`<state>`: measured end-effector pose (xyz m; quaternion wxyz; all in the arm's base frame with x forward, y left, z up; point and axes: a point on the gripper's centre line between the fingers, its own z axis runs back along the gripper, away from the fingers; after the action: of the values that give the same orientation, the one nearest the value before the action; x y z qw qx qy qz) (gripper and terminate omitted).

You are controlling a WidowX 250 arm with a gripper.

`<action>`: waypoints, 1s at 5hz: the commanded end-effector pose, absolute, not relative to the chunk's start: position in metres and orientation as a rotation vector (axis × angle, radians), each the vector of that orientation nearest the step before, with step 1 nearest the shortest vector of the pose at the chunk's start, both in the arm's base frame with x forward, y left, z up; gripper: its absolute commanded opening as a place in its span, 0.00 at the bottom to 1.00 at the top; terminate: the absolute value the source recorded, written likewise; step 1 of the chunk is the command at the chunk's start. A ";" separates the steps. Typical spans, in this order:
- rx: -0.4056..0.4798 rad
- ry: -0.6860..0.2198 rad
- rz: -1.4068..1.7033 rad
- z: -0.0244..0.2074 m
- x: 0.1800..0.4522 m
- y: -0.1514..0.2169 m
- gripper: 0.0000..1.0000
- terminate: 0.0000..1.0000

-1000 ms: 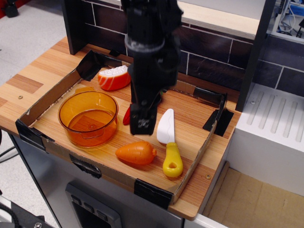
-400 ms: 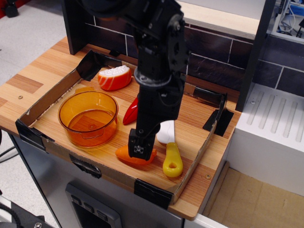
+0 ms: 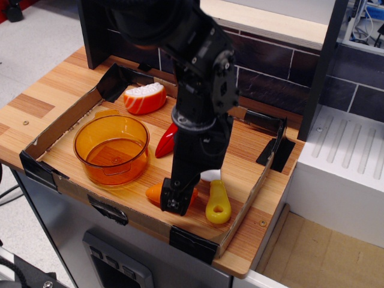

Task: Put carrot in pot

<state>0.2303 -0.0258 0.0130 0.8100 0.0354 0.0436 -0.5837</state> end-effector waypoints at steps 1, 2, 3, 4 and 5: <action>0.106 0.084 -1.270 0.011 0.227 -0.012 1.00 0.00; 0.109 0.089 -1.263 0.009 0.225 -0.011 0.00 0.00; 0.093 0.047 -1.241 0.022 0.227 -0.010 0.00 0.00; 0.083 -0.040 -1.170 0.059 0.235 -0.006 0.00 0.00; 0.025 -0.126 -1.074 0.096 0.246 0.012 0.00 0.00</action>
<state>0.2451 -0.0035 0.0830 0.8605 -0.0027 -0.0398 -0.5079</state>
